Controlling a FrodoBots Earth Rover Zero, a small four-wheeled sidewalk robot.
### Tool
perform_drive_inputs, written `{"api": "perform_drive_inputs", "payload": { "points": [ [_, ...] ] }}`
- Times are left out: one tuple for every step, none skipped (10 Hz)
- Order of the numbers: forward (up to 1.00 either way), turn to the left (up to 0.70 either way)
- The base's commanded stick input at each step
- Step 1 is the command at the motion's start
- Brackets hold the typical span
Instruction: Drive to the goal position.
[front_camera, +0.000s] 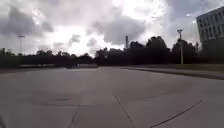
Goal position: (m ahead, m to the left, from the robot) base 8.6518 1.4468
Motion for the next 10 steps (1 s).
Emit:
{"api": "perform_drive_inputs", "payload": {
  "points": [
    [0.7, 0.05],
    [0.7, 0.0],
    [0.7, 0.0],
    [0.7, 0.0],
    [0.7, 0.0],
    [0.7, 0.0],
    [0.7, 0.0],
    [0.7, 0.0],
    [0.7, 0.0],
    [0.7, -0.04]
  ]
}}
